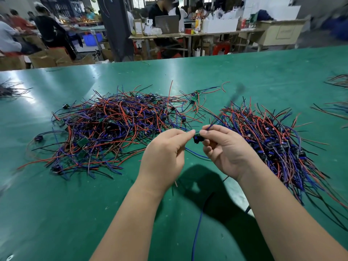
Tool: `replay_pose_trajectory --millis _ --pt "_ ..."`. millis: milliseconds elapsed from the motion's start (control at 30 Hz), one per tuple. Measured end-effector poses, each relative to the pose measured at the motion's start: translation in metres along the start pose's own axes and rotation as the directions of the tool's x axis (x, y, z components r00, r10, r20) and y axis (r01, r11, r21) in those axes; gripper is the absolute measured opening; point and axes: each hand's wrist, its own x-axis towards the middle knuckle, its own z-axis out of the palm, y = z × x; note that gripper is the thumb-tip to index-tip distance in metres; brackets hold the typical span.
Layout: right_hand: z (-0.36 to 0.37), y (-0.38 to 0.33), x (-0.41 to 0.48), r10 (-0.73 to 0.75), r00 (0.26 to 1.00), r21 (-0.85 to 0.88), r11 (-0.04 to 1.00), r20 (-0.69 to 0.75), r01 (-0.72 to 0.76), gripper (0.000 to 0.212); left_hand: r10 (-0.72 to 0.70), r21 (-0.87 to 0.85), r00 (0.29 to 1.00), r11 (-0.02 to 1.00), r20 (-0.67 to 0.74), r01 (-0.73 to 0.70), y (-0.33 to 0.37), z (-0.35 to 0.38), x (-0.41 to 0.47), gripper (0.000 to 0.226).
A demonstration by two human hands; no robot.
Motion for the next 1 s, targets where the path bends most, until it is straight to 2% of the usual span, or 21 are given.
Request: replay_pose_trajectory --millis 67,100,167,233,300,367,433,533,667,867,1000 --pt "-0.001 0.000 0.000 -0.063 0.998 -0.048 0.997 -0.029 0.062 0.007 -0.046 -0.046 0.998 0.998 -0.044 0.044 0.002 0.002 -0.001 0.034" --pt "-0.002 0.000 0.001 -0.101 0.994 -0.086 0.992 -0.036 0.097 0.008 -0.114 -0.103 0.991 0.989 -0.069 0.107 0.005 0.003 -0.001 0.027" --pt "-0.004 0.002 0.001 -0.170 0.985 -0.198 0.967 -0.031 0.160 0.008 -0.347 -0.276 0.937 0.906 -0.045 0.322 0.010 0.004 -0.001 0.015" --pt "-0.003 0.005 0.000 -0.211 0.977 -0.296 0.934 0.002 0.203 0.008 -0.554 -0.495 0.818 0.673 0.154 0.549 0.014 0.005 0.000 0.010" --pt "-0.003 0.007 0.000 -0.227 0.973 -0.328 0.917 0.036 0.226 0.007 -0.615 -0.620 0.704 0.409 0.354 0.669 0.015 0.005 0.001 0.008" --pt "-0.002 0.006 -0.001 -0.228 0.973 -0.343 0.911 0.046 0.229 0.008 -0.603 -0.658 0.649 0.256 0.463 0.708 0.017 0.004 0.003 0.008" --pt "-0.001 0.002 -0.003 -0.199 0.980 -0.304 0.932 0.031 0.199 0.014 -0.572 -0.666 0.629 0.183 0.526 0.723 0.018 0.001 0.004 0.013" --pt "-0.003 -0.007 -0.003 -0.144 0.989 -0.126 0.982 -0.043 0.138 0.017 -0.519 -0.638 0.607 0.144 0.602 0.756 0.020 -0.002 0.005 0.021" --pt "-0.011 -0.021 -0.001 -0.128 0.971 0.027 0.990 -0.201 0.136 0.016 -0.446 -0.596 0.577 0.113 0.685 0.795 0.021 -0.001 0.005 0.021" --pt "-0.019 -0.025 0.003 -0.181 0.922 0.079 0.972 -0.343 0.220 0.023 -0.395 -0.583 0.599 0.176 0.696 0.793 0.019 -0.002 0.004 0.023" --pt "-0.028 -0.034 0.004 -0.166 0.888 0.159 0.954 -0.430 0.255 0.025 -0.357 -0.532 0.579 0.230 0.733 0.815 0.015 -0.006 0.004 0.022"
